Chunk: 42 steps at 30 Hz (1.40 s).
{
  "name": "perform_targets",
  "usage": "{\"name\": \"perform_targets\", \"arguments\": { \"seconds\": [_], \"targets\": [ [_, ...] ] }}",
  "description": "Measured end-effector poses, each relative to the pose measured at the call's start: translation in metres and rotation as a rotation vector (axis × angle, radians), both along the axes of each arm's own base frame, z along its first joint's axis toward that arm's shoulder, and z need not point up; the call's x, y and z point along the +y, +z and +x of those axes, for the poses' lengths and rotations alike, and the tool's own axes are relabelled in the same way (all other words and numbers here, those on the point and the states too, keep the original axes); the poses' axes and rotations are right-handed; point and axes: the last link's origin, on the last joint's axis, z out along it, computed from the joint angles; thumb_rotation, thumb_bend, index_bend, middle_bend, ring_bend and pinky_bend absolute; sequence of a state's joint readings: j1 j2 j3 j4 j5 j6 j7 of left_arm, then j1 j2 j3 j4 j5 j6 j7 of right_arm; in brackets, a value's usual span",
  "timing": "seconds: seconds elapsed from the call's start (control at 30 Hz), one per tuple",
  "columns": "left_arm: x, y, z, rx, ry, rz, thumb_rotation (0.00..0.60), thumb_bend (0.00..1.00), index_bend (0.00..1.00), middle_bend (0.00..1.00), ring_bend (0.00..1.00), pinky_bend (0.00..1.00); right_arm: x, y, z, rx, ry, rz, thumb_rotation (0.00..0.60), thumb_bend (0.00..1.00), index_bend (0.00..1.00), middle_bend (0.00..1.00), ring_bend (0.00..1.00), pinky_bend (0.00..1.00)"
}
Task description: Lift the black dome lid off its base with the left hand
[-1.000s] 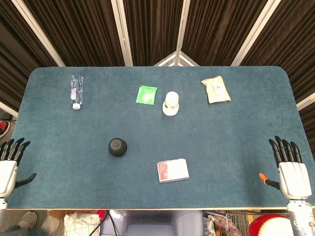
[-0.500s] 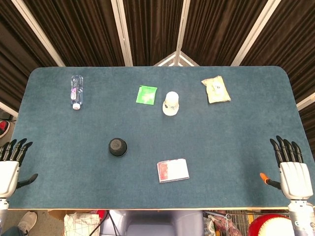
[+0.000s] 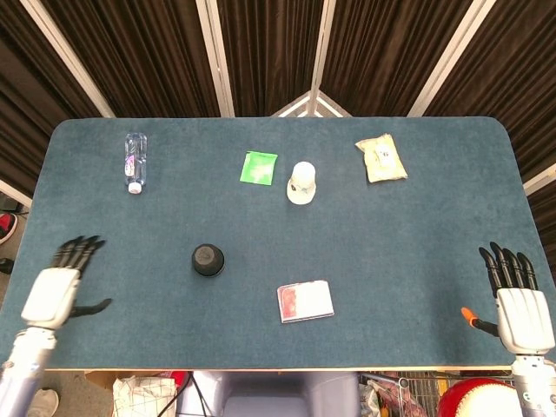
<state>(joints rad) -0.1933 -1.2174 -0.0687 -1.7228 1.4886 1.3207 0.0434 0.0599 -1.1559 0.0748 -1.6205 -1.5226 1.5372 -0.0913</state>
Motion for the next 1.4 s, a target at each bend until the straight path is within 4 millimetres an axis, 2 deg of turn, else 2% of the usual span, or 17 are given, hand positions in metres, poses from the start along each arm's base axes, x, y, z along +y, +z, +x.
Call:
{"name": "perform_targets", "arguments": {
  "seconds": [0.23,0.43,0.73,1.03,1.4],
  "targets": [
    [0.02,-0.031,0.025,-0.039,0.017,-0.12,0.6,0.14,0.12,0.06,0.0,0.0,-0.001,-0.001,0.002,-0.002,0.002,0.001,0.6,0.15,0.04,0.02,0.03,0.05],
    [0.041,-0.061,0.046,-0.102,0.03,-0.155,0.6,0.13,0.12,0.06,0.0,0.0,-0.001,0.0,0.0,-0.001,-0.006,0.001,0.6,0.15,0.04,0.02,0.03,0.05],
    [0.069,-0.094,0.057,-0.142,0.053,-0.157,0.6,0.13,0.12,0.06,0.0,0.0,-0.006,-0.002,-0.003,0.001,-0.019,0.009,0.6,0.15,0.04,0.02,0.03,0.05],
    [0.078,-0.129,0.061,-0.101,0.073,-0.217,0.6,0.1,0.12,0.07,0.0,0.0,-0.008,-0.001,-0.006,0.004,-0.026,0.004,0.6,0.15,0.04,0.02,0.03,0.05],
    [0.081,-0.148,0.071,-0.103,0.068,-0.216,0.6,0.1,0.12,0.08,0.0,0.0,-0.007,-0.004,-0.006,0.008,-0.024,0.015,0.6,0.15,0.04,0.02,0.03,0.05]
  ]
}}
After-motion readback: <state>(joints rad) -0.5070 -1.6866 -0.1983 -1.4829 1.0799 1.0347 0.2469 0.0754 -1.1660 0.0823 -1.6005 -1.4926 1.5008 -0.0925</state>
